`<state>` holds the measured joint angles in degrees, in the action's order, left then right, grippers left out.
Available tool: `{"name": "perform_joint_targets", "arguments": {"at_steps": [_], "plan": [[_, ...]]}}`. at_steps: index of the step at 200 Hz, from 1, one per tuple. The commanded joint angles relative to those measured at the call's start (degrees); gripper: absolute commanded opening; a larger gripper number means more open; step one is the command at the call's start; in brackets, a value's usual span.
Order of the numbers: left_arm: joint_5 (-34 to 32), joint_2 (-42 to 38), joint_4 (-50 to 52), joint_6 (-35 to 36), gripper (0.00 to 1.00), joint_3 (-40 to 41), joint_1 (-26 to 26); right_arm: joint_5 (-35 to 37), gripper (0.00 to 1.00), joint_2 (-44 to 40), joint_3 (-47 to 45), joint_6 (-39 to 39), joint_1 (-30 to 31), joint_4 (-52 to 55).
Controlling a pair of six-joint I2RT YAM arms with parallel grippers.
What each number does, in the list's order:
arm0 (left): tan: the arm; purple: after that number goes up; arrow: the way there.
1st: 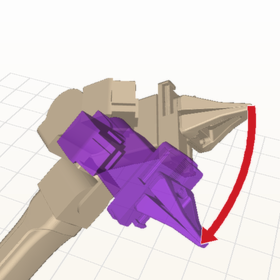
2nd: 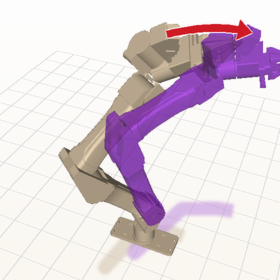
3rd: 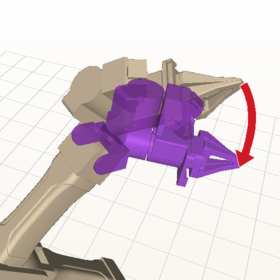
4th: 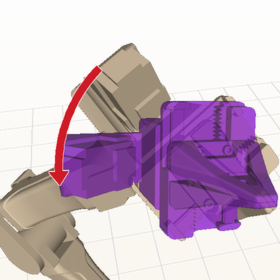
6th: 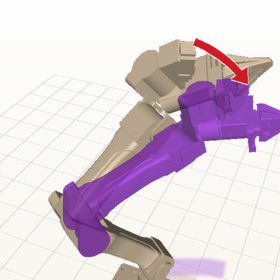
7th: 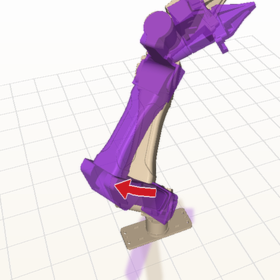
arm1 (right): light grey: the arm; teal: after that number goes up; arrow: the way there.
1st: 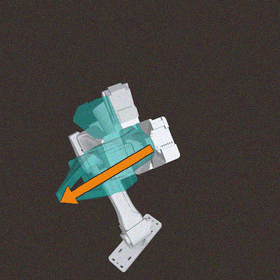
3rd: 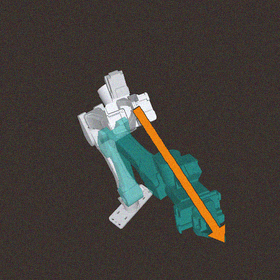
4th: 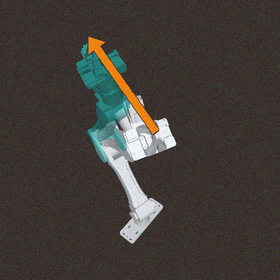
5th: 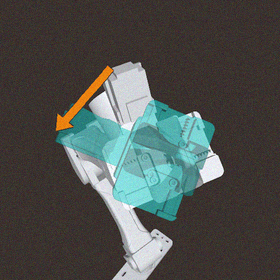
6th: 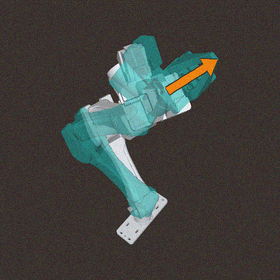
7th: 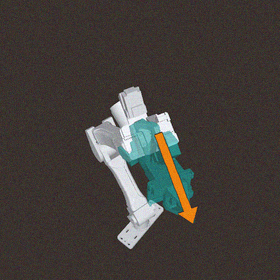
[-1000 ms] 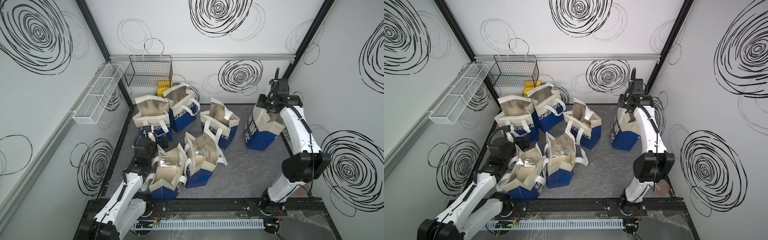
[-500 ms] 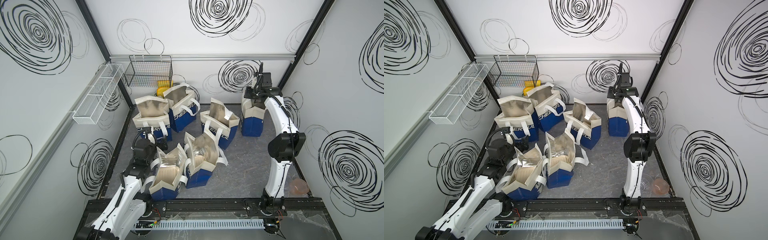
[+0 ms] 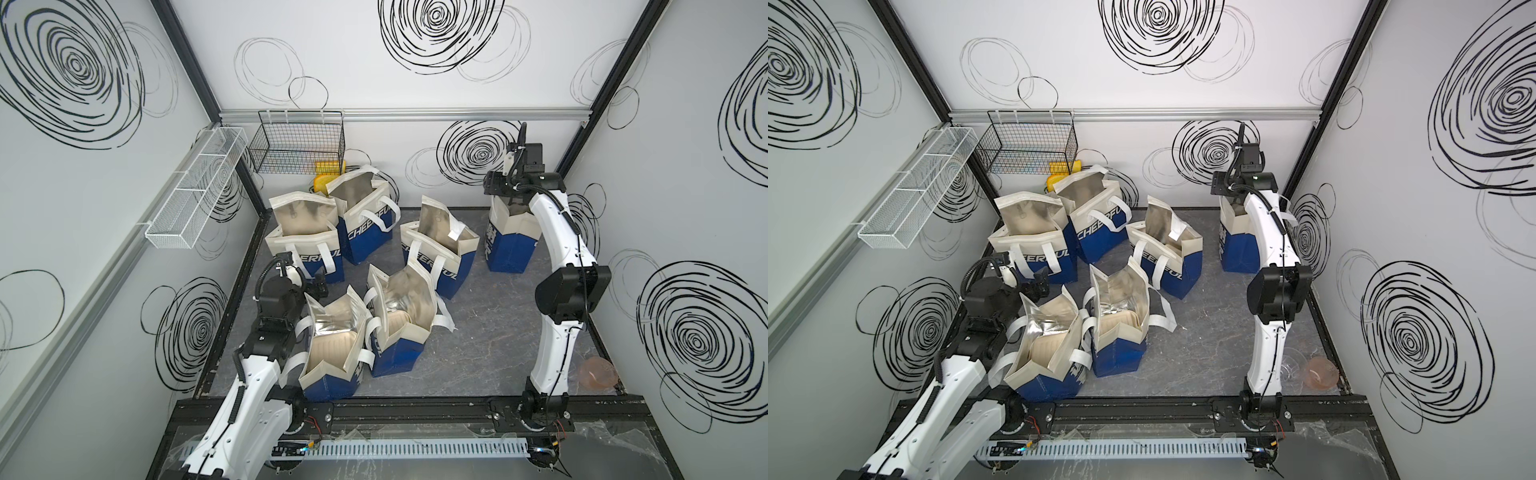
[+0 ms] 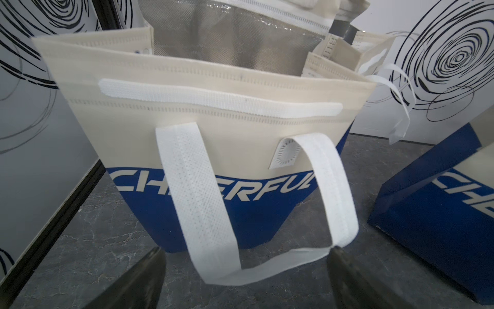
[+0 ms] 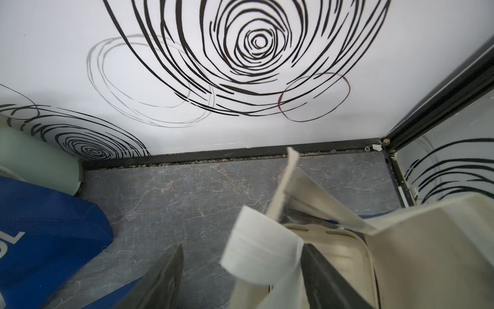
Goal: Open the takeout bag
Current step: Place the takeout bag at the center of the board, then reset both arms
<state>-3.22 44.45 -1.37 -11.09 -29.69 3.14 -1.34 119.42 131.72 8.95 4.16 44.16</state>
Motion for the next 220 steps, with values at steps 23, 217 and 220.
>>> {"name": "perform_joint_targets", "arguments": {"at_steps": [23, 217, 220], "plan": [[1.56, 1.58, -3.22, -0.91, 0.98, -5.18, -0.41, 1.57, 0.82, -6.05, 1.77, -1.34, -0.12, 1.51], [-8.93, 1.37, 2.66, -8.42, 0.98, -6.42, -20.63, 38.01, 0.99, -47.91, -51.95, -1.12, -9.11, -36.38], [-9.13, 1.23, 2.95, -8.35, 0.98, -6.29, -20.77, 38.38, 0.99, -48.22, -52.38, -0.26, -9.85, -35.72]]}}
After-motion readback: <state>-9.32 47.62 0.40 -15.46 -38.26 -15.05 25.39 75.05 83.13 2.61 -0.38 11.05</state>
